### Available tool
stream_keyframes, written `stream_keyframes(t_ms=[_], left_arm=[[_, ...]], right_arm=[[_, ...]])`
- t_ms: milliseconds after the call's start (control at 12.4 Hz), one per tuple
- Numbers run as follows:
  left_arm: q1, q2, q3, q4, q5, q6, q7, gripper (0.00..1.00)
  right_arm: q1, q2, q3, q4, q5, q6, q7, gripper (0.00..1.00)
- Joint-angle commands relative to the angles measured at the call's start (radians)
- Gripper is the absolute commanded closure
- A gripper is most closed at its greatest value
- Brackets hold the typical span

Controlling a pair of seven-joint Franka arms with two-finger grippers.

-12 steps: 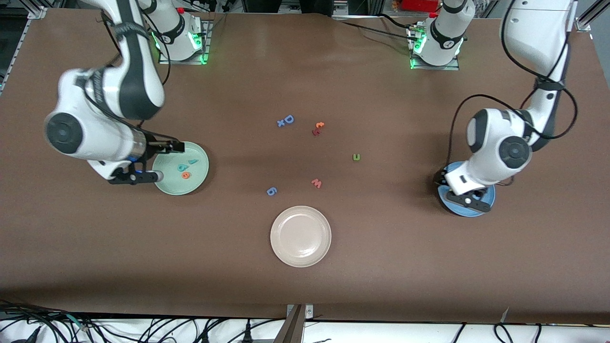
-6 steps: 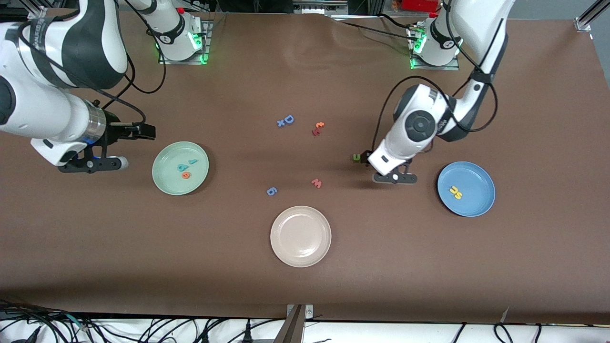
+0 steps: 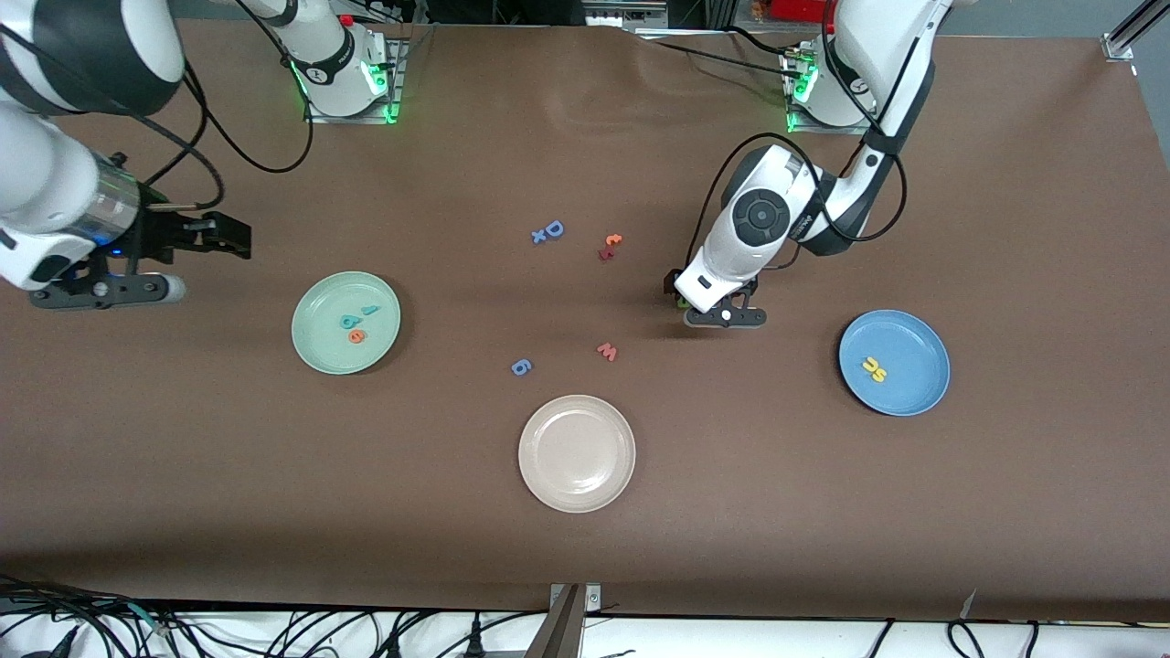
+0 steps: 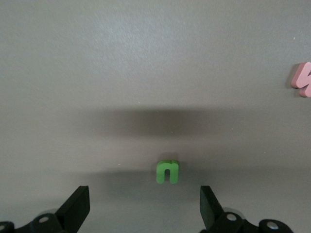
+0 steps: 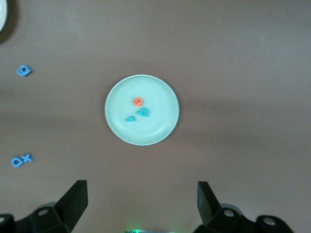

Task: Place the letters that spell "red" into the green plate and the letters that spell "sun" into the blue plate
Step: 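Return the right arm to rest while the left gripper reaches the green n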

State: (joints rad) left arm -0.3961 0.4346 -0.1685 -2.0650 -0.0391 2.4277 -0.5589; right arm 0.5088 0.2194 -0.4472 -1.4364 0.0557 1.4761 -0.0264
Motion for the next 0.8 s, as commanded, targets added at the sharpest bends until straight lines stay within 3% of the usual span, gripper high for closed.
stream_keyframes(t_ms=[0,161,321,482,723], left_arm=[[-0.013,0.009,0.006,-0.006,0.013,0.024,-0.033,0.03],[-0.013,0.032,0.006,-0.003,0.013,0.034,-0.035,0.10],[-0.013,0.052,0.006,0.008,0.013,0.050,-0.067,0.14],[-0.013,0.068,0.007,0.017,0.014,0.066,-0.088,0.14],[-0.015,0.098,0.007,0.019,0.013,0.119,-0.102,0.14]], right_arm=[[-0.155,-0.108,0.184,-0.123,-0.063,0.032,-0.003,0.00],[-0.298,-0.205,0.341,-0.255,-0.114,0.128,-0.001,0.00],[-0.378,-0.302,0.386,-0.382,-0.103,0.189,0.000,0.00],[-0.510,-0.362,0.502,-0.435,-0.099,0.222,0.000,0.00],[-0.539,-0.359,0.518,-0.386,-0.061,0.165,-0.004,0.00]])
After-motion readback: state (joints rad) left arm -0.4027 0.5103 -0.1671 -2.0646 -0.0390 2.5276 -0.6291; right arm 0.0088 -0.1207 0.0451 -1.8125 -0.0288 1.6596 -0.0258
